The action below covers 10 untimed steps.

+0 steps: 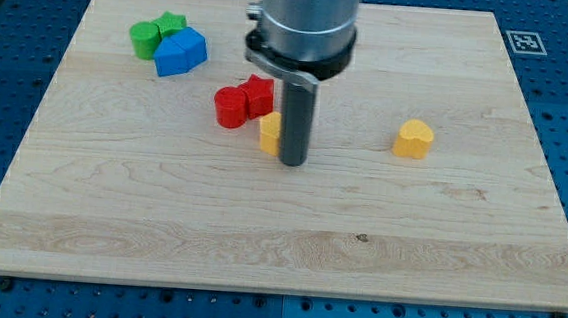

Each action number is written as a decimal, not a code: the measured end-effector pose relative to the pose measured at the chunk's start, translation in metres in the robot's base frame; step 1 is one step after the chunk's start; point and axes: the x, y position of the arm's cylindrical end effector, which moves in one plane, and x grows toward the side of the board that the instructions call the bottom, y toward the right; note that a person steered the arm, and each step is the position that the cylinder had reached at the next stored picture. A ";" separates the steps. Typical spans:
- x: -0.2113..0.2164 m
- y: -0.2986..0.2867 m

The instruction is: Slide the yellow heart into the hexagon

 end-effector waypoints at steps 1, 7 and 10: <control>-0.003 -0.027; 0.008 0.211; -0.031 0.187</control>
